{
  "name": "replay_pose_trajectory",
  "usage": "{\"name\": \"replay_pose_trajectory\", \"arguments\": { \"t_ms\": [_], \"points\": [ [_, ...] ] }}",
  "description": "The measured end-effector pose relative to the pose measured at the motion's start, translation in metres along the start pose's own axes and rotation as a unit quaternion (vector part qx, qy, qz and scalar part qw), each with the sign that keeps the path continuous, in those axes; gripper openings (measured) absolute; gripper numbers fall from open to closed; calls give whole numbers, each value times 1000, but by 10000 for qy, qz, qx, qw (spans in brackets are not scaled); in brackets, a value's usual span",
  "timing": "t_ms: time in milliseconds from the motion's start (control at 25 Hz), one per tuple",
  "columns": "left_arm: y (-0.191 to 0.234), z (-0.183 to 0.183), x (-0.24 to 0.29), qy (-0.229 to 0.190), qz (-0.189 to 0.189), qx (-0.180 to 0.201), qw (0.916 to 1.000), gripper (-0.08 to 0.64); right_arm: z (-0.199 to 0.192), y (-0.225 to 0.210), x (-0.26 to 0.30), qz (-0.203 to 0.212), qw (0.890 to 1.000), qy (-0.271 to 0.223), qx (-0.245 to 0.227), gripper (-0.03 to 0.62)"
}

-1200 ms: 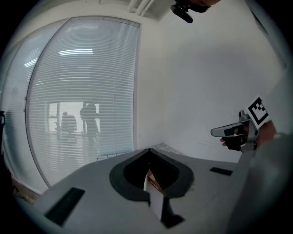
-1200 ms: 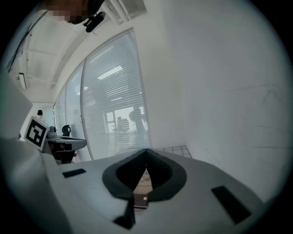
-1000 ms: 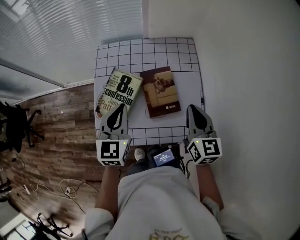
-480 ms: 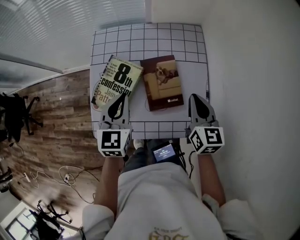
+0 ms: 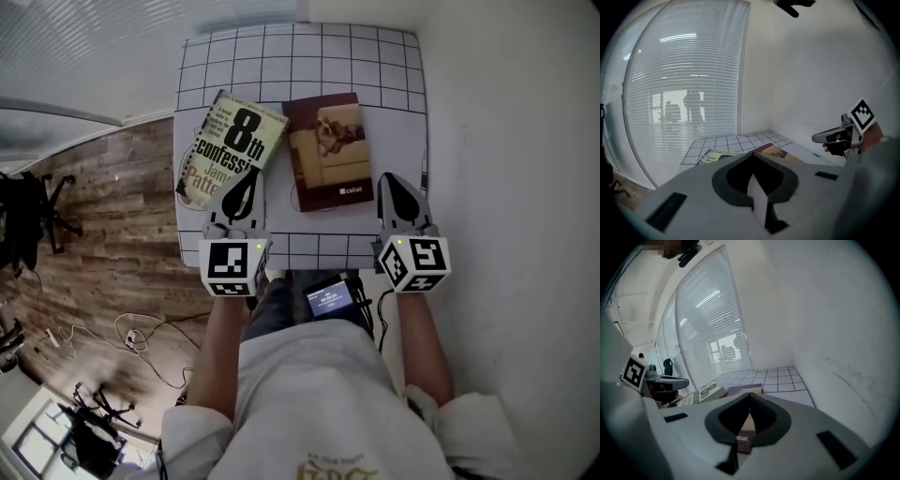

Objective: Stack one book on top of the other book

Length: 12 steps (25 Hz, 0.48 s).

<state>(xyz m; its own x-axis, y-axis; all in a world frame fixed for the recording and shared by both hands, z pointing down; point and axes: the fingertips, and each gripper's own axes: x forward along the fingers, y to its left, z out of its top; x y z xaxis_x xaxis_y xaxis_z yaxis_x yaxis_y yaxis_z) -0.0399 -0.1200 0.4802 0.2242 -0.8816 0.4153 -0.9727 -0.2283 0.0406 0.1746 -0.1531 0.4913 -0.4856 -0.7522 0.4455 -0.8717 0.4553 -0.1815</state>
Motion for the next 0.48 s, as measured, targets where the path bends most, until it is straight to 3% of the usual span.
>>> {"name": "replay_pose_trajectory", "arguments": {
  "t_ms": [480],
  "points": [
    [-20, -43, 32, 573, -333, -193, 9976, 12, -28, -17, 28, -88, 9993, 372, 8, 8]
  ]
}}
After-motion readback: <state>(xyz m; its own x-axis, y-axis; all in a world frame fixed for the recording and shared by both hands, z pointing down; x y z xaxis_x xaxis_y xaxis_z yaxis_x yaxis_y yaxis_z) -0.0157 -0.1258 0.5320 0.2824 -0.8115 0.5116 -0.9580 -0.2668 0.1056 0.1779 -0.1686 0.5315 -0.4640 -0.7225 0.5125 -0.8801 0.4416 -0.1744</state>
